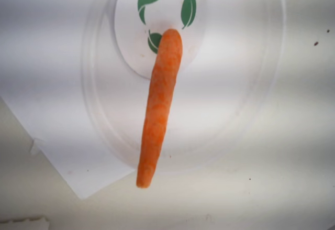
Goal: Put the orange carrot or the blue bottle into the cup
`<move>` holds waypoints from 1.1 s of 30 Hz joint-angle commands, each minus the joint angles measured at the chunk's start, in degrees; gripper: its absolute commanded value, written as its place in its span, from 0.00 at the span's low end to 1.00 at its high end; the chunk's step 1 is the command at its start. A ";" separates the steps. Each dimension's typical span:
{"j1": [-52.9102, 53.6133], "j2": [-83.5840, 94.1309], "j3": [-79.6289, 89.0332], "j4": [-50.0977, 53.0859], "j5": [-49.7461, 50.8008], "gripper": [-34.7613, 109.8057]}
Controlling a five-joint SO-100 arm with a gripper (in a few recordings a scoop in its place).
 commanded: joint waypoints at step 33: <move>1.32 11.43 -3.34 0.35 7.56 0.29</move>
